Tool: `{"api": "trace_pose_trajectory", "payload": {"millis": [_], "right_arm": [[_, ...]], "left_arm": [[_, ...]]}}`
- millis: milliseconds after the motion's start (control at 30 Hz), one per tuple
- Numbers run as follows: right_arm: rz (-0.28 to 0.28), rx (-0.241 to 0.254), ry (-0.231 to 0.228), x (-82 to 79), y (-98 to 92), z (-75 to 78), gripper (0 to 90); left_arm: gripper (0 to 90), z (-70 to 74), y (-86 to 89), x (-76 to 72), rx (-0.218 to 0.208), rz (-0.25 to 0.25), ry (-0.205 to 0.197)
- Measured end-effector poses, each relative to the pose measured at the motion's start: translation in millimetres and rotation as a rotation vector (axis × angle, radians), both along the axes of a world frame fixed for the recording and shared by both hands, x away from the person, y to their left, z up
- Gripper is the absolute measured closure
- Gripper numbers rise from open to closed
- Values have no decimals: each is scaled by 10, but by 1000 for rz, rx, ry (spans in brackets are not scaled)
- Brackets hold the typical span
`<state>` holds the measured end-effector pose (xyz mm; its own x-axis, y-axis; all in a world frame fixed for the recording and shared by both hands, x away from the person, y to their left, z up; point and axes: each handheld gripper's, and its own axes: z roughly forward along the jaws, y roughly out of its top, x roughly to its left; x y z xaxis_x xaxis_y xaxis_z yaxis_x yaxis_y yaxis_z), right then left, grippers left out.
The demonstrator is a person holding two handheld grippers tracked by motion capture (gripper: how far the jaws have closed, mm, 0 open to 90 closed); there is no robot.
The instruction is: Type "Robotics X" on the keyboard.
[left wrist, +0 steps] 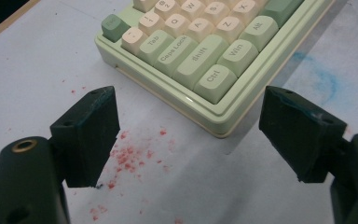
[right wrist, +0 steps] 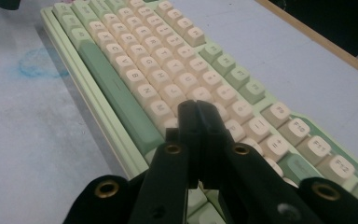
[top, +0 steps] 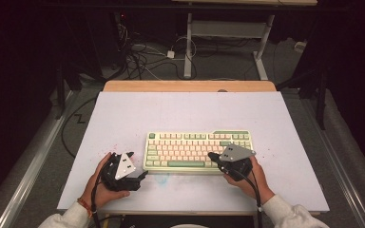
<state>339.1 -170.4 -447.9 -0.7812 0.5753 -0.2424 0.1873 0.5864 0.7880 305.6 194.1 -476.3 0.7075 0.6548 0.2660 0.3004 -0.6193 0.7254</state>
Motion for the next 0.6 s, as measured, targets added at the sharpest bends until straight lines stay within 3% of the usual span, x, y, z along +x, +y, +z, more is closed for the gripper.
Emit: {"api": "trace_pose_trajectory", "payload": {"millis": [333, 600], "right_arm": [[49, -29, 20, 48, 254, -87, 900], [72, -58, 36, 35, 349, -159, 900]], "left_arm": [[194, 5, 6, -1, 2, 3, -4], [194, 2, 8, 0, 10, 0, -4]]}}
